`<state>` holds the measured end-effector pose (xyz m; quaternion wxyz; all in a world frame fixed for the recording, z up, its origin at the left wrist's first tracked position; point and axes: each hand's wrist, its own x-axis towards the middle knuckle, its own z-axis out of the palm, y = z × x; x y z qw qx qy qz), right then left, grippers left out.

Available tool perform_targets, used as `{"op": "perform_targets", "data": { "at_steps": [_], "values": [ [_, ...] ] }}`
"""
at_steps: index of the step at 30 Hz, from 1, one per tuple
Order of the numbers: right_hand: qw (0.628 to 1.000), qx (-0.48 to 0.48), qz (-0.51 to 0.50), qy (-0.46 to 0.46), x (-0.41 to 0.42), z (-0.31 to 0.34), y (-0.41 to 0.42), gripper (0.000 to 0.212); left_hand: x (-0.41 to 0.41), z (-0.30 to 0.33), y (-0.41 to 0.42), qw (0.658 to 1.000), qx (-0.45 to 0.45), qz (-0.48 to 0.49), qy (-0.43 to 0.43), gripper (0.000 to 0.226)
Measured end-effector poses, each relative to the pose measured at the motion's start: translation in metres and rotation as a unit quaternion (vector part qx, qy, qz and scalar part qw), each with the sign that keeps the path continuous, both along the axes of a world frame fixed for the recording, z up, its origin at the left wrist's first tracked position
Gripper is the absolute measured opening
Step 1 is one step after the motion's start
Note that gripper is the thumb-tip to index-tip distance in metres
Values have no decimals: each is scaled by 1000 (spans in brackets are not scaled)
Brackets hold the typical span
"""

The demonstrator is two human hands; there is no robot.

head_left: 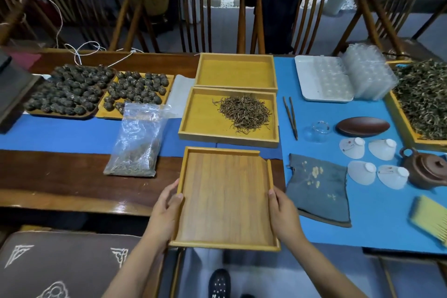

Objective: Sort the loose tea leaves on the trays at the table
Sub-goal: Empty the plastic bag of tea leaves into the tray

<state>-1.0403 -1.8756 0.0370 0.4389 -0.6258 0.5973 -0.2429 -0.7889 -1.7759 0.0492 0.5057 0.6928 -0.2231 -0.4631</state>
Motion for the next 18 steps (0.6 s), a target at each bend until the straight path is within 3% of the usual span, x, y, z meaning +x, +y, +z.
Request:
{"op": "perform_targets", "data": {
  "at_steps": [10,18],
  "values": [
    [999,-7,19,48,11,-7,-22,29,1,-5,-22,999,-17,28,3,52],
    [998,-41,-34,45,14,-13,-23,27,-6,-19,-30,998,-27,32,-55,48]
  ]
}}
